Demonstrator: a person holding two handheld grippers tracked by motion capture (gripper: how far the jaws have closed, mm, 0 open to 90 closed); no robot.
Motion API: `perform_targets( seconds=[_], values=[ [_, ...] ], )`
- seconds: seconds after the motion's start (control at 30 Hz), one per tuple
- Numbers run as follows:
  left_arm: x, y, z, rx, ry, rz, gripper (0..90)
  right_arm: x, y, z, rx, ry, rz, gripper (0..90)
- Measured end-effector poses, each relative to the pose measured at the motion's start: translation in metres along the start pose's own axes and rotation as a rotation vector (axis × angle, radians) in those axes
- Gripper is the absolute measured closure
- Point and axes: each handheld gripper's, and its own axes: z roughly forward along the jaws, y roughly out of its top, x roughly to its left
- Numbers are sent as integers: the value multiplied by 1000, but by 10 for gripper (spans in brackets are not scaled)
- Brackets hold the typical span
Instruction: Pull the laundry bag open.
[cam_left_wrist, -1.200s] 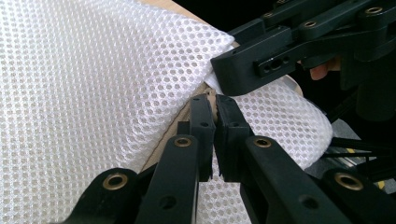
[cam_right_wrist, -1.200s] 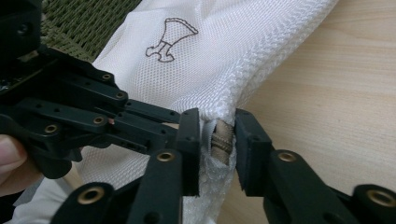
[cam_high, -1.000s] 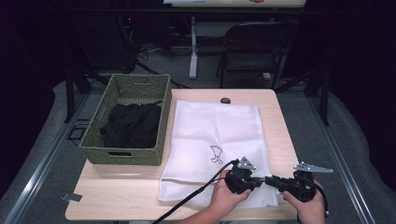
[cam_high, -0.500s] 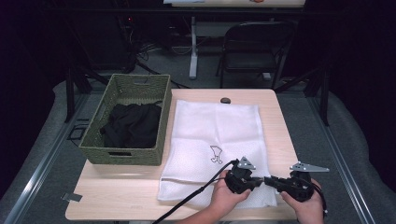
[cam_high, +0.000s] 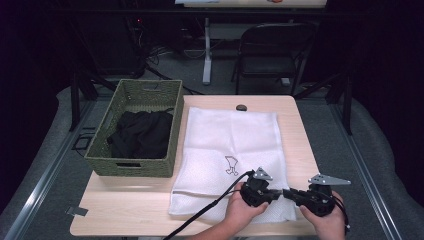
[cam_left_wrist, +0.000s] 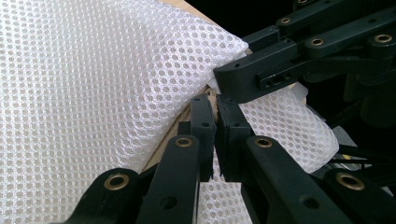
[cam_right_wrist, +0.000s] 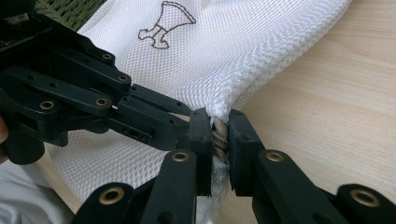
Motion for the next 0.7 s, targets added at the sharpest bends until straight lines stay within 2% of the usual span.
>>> perform_targets(
  seconds=[0.1, 0.13, 0.17, 0.23, 0.33, 0.43, 0.7],
  values=[
    [0, 0, 0, -1, -5, -13, 869, 0, 0, 0, -2, -9, -11, 820],
    [2, 0, 0, -3, -17, -43, 869, 0, 0, 0, -1, -11, -11, 820],
    [2, 0, 0, -3, -17, -43, 869, 0, 0, 0, -1, -11, -11, 820],
    [3, 0, -1, -5, -26, -76, 869, 1, 0, -1, 0, -12, -14, 820],
    [2, 0, -1, -5, -19, -78, 869, 1, 0, -1, -4, -17, -24, 820],
    [1, 1, -3, 3, -16, -104, 869, 1, 1, -1, -2, -21, -28, 820],
    [0, 1, -3, -2, -8, -107, 870, 3, 1, -1, -1, -27, -27, 821]
  ],
)
